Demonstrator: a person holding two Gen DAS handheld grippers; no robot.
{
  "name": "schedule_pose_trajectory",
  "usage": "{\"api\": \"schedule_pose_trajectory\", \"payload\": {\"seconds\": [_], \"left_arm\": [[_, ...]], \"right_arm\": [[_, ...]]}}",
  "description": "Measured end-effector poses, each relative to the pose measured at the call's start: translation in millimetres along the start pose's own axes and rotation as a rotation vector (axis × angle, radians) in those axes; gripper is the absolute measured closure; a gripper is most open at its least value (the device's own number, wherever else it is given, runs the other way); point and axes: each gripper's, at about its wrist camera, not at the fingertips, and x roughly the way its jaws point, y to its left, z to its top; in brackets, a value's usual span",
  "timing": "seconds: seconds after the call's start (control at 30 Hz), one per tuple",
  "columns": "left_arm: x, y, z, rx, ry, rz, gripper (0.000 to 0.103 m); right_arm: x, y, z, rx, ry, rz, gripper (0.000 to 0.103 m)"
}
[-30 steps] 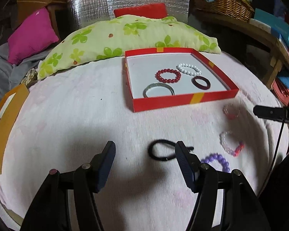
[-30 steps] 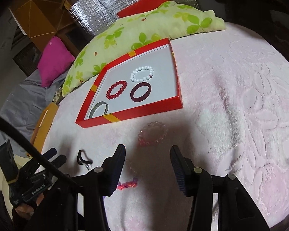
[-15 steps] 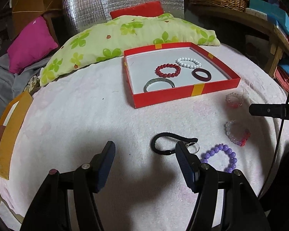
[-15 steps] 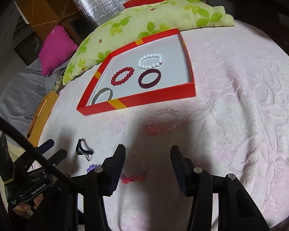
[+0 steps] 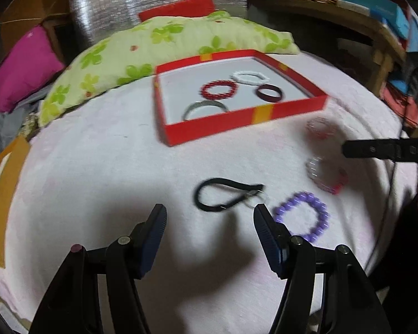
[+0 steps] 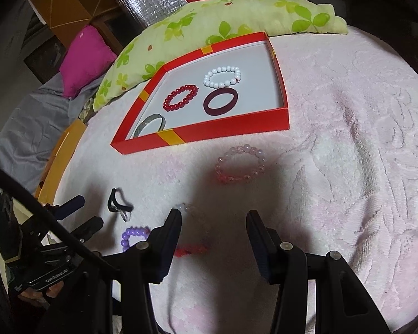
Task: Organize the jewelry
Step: 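Withdraw both tools toward the purple and pink bead bracelets, then grasp the purple bead bracelet with the left tool while the right tool grasps the pink bead bracelet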
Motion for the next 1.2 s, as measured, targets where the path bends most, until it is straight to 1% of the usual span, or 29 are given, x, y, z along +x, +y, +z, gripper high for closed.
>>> {"api": "schedule_pose_trajectory", "payload": {"seconds": [0.07,0.17,0.3,0.4,0.5,0.53,0.6,0.67,0.7,0.8,0.87,0.93,0.97,1.07,1.2], "left_arm": [[0,-4,-4,0.016,0.006,-0.032,0.037],[1,-6,-7,0.030,0.019,-0.061,0.037],[2,-3,-11,-0.017,0.049,-0.162,0.037],[8,-4,-12,-0.041,0.077,-0.202,0.037],[8,-7,-11,-0.039,0.075,-0.195,0.037],[7,-6,-11,-0.047,0.073,-0.200,0.037],[8,-4,-10,-0.060,0.078,-0.210,0.037],[10,-4,-11,-0.060,0.088,-0.214,0.037],[11,-5,-12,-0.055,0.091,-0.213,0.037],[10,-3,-11,-0.052,0.083,-0.197,0.037],[9,2,-9,-0.069,0.077,-0.184,0.037],[9,9,-8,-0.095,0.071,-0.174,0.037],[8,13,-8,-0.112,0.070,-0.174,0.037],[10,17,-9,-0.139,0.081,-0.200,0.037],[10,7,-9,-0.102,0.088,-0.220,0.037]], "right_arm": [[0,-1,-2,-0.010,0.005,-0.005,0.051],[1,-3,-6,-0.025,0.014,-0.006,0.051],[2,0,-10,-0.058,0.022,-0.008,0.051],[4,6,-13,-0.092,0.023,-0.017,0.051],[6,10,-14,-0.115,0.017,-0.030,0.054],[7,12,-14,-0.128,0.018,-0.033,0.059],[8,15,-16,-0.152,0.019,-0.048,0.062],[10,19,-18,-0.181,0.019,-0.064,0.070],[11,20,-18,-0.191,0.020,-0.069,0.072],[13,24,-20,-0.227,0.017,-0.090,0.076],[15,26,-22,-0.254,0.012,-0.113,0.084],[16,29,-24,-0.280,0.004,-0.134,0.088],[16,30,-24,-0.290,0.000,-0.142,0.093],[15,31,-24,-0.301,-0.019,-0.184,0.094],[14,21,-18,-0.248,-0.040,-0.228,0.095]]}}
